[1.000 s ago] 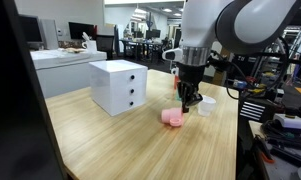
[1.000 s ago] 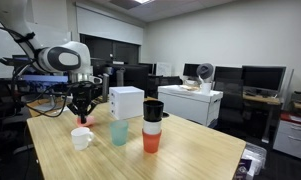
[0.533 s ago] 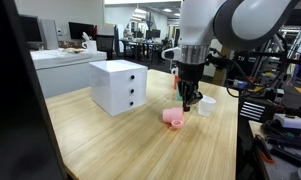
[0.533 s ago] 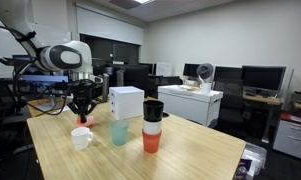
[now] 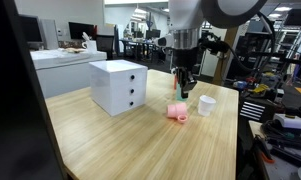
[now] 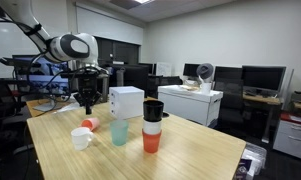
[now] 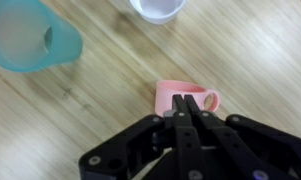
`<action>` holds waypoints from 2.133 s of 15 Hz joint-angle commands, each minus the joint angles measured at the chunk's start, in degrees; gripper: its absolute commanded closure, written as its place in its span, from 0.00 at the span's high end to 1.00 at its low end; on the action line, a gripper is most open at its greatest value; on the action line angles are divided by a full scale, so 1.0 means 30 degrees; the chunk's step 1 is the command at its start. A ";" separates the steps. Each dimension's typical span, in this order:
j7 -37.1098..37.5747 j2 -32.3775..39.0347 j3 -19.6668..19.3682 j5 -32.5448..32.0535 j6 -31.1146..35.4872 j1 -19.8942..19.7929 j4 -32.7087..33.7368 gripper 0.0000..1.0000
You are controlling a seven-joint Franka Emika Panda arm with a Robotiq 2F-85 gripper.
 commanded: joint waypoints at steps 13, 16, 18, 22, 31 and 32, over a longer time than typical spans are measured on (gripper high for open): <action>0.7564 0.0705 -0.0353 0.0273 -0.0023 -0.1311 0.0899 0.78; 1.0319 0.0438 -0.0399 0.0633 0.0088 -0.1496 0.0551 0.97; 1.2201 0.0275 -0.0409 0.1054 0.0334 -0.1542 0.0246 1.00; 1.5190 0.0017 -0.0273 0.2893 0.0627 -0.1415 -0.0230 1.00; 1.8112 -0.0344 -0.0042 0.5341 0.5643 -0.1390 -0.3254 1.00; 1.8300 -0.0324 0.0000 0.5342 0.6039 -0.1373 -0.3508 1.00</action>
